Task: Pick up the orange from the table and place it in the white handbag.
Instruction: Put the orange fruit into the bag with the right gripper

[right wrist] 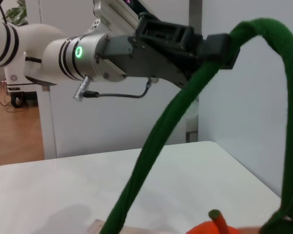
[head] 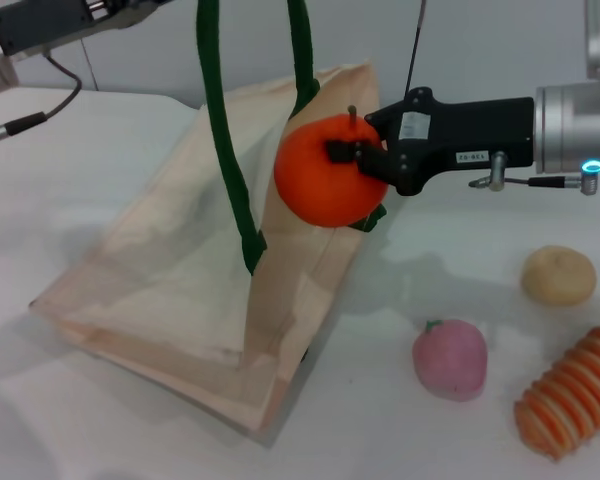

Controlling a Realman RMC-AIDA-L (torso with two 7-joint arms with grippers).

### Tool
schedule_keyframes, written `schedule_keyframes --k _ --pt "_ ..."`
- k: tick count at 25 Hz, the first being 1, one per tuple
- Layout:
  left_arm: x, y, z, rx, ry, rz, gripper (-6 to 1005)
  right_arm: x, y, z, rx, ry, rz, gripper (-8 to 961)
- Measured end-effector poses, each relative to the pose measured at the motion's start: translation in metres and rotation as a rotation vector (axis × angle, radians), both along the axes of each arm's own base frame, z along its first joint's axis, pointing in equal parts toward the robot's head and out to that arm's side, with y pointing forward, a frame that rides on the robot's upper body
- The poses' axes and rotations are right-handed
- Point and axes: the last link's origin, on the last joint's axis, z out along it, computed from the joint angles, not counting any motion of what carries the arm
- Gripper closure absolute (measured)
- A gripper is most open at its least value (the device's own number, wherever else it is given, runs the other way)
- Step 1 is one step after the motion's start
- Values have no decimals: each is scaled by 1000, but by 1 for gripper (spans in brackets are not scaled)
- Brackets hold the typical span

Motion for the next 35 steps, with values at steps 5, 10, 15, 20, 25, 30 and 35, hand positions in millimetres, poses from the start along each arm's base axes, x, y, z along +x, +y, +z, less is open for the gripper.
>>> schedule_keyframes --k 5,10,15,20,25,30,35 --pt "9 1 -2 -22 -16 -37 768 0 2 -4 7 -13 -8 897" --pt "14 1 -2 -32 -25 -52 766 -2 5 -8 16 -20 -19 895" --pt "18 1 -1 -27 -47 -69 763 -4 9 -17 31 -47 -34 894" --pt "21 0 2 -26 -73 -89 761 -7 14 -28 43 -84 -48 892" --pt "22 0 3 -25 -75 -90 758 -11 16 -38 48 -125 -52 890" --pt "21 -1 3 -24 -76 -88 756 -14 17 -42 52 -131 -53 888" --pt "17 -2 5 -12 -83 -80 753 -14 18 -42 53 -134 -56 828"
